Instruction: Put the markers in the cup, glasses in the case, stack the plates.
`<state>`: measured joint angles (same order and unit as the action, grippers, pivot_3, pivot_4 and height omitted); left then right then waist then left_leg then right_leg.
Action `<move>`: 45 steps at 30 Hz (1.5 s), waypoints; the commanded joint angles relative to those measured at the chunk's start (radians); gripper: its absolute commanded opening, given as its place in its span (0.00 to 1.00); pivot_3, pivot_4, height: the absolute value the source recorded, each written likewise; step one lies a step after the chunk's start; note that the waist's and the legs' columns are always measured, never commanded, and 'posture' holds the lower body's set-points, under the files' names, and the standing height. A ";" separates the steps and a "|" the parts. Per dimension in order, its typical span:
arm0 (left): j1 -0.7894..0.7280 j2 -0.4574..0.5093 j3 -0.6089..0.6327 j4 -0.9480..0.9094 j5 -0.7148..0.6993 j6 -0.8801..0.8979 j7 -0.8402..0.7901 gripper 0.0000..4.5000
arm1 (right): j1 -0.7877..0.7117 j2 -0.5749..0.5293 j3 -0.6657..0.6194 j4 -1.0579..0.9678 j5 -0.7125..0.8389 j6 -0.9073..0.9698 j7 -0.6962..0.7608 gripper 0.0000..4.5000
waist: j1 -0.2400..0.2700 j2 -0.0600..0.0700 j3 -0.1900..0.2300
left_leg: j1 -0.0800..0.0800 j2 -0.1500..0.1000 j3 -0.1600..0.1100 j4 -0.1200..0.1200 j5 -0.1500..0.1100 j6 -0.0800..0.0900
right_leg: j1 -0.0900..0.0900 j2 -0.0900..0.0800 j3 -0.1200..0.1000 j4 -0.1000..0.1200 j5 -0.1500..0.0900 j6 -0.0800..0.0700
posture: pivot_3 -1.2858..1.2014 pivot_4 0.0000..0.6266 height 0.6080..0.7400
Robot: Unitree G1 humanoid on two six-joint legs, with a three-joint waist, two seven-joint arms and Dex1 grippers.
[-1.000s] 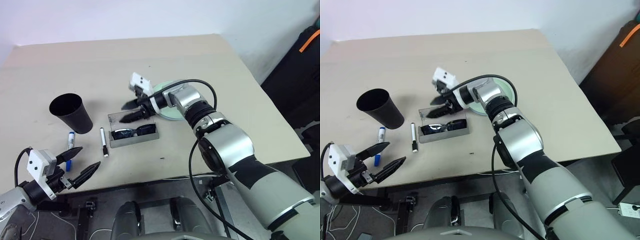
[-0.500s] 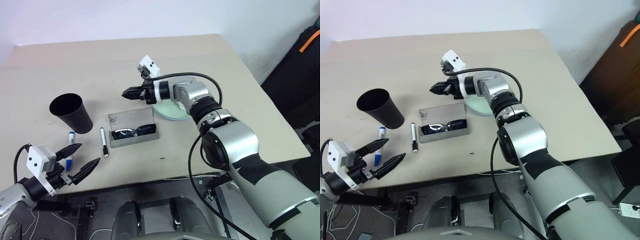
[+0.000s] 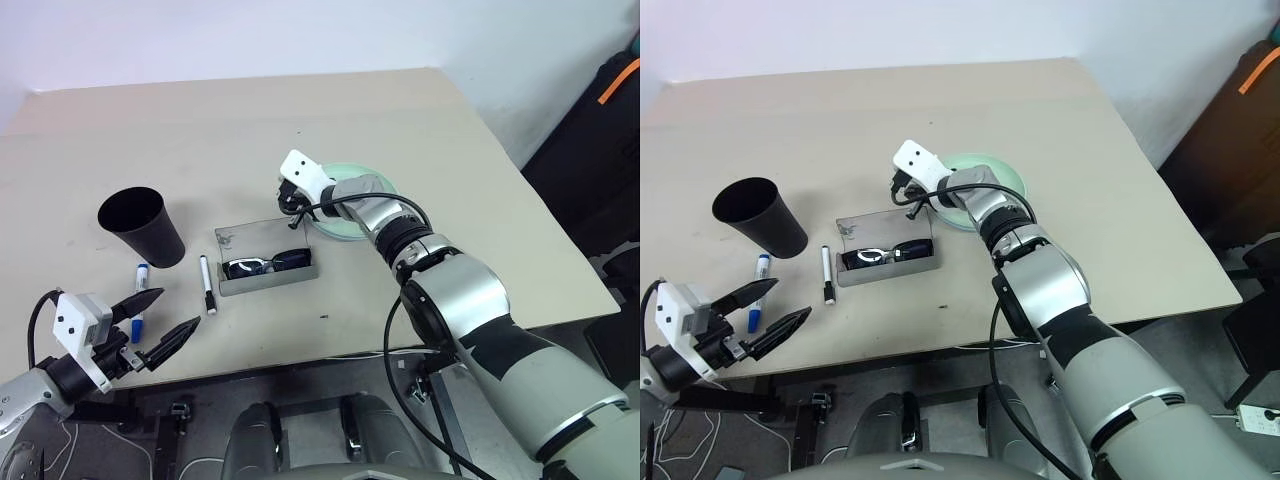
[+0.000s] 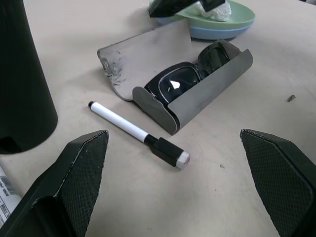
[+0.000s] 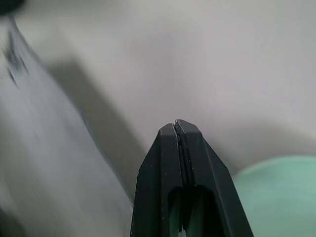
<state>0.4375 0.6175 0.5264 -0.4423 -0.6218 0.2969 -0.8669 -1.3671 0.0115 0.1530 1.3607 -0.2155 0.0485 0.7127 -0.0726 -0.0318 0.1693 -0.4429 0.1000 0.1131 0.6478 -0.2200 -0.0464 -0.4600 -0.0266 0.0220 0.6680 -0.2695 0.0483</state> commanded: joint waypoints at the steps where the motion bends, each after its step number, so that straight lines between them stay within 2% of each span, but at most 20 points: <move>1: 0.018 -0.007 0.024 -0.019 -0.005 -0.024 -0.003 1.00 | -0.020 0.004 0.003 -0.017 -0.007 -0.035 0.074 0.00 | 0.000 0.000 0.000 | 0.000 0.000 0.000 0.000 0.000 0.000 | 0.000 0.000 0.000 0.000 0.000 0.000 | 0.52 0.24 0.89; 9: 0.035 -0.013 0.025 0.004 0.003 -0.053 -0.016 1.00 | -0.039 -0.010 -0.014 -0.045 0.025 -0.020 0.337 0.00 | 0.001 0.000 0.000 | 0.000 0.000 0.000 0.000 0.000 0.000 | 0.000 0.000 0.000 0.001 0.001 0.001 | 0.52 0.24 0.89; 15: 0.007 0.000 0.014 0.009 0.001 -0.045 -0.010 1.00 | -0.019 -0.010 -0.004 -0.090 0.033 -0.027 0.468 0.00 | 0.001 0.000 0.000 | 0.000 0.000 0.000 0.001 0.000 0.000 | 0.000 0.000 0.000 0.001 0.001 0.001 | 0.52 0.24 0.89; 21: -0.019 0.019 0.011 -0.007 -0.007 -0.016 0.004 1.00 | 0.098 -0.026 0.026 -0.201 0.050 -0.085 0.606 0.00 | 0.002 0.000 0.000 | 0.000 0.000 -0.001 0.001 0.000 0.000 | 0.001 0.001 -0.001 0.001 0.001 0.001 | 0.52 0.24 0.89; 30: -0.033 0.024 0.016 -0.007 -0.012 0.003 0.003 1.00 | 0.234 -0.040 0.051 -0.367 0.094 -0.025 0.642 0.00 | 0.002 0.000 0.000 | 0.001 0.000 -0.001 0.002 0.000 -0.001 | 0.001 0.001 -0.001 0.003 0.001 0.002 | 0.52 0.24 0.89; 35: -0.016 0.006 0.058 -0.014 -0.045 0.027 0.032 1.00 | 0.277 -0.041 0.014 -0.513 0.194 0.067 0.664 0.00 | 0.002 0.000 0.000 | 0.001 0.000 -0.001 0.002 0.001 -0.001 | 0.001 0.001 0.000 0.004 0.001 0.002 | 0.52 0.24 0.89; 40: 0.047 -0.023 0.173 -0.080 -0.136 0.162 0.188 1.00 | 0.347 -0.068 0.004 -0.673 0.274 0.133 0.673 0.00 | 0.003 0.000 0.000 | 0.001 0.000 -0.001 0.002 0.001 -0.001 | 0.001 0.001 0.000 0.004 0.001 0.002 | 0.52 0.24 0.89; 45: 0.073 -0.003 0.237 -0.107 -0.051 0.318 0.428 1.00 | 0.381 -0.083 -0.009 -0.754 0.337 0.170 0.641 0.00 | 0.003 0.000 0.000 | 0.002 0.000 -0.002 0.003 0.001 -0.001 | 0.002 0.001 -0.001 0.005 0.001 0.002 | 0.52 0.24 0.89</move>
<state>0.5079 0.5975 0.7189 -0.5138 -0.6974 0.5818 -0.5031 -0.9781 -0.0684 0.1648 0.6660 0.0822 0.2114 1.3592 -0.0697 -0.0322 0.1688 -0.4409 0.1000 0.1113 0.6507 -0.2194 -0.0472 -0.4583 -0.0256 0.0215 0.6731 -0.2685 0.0503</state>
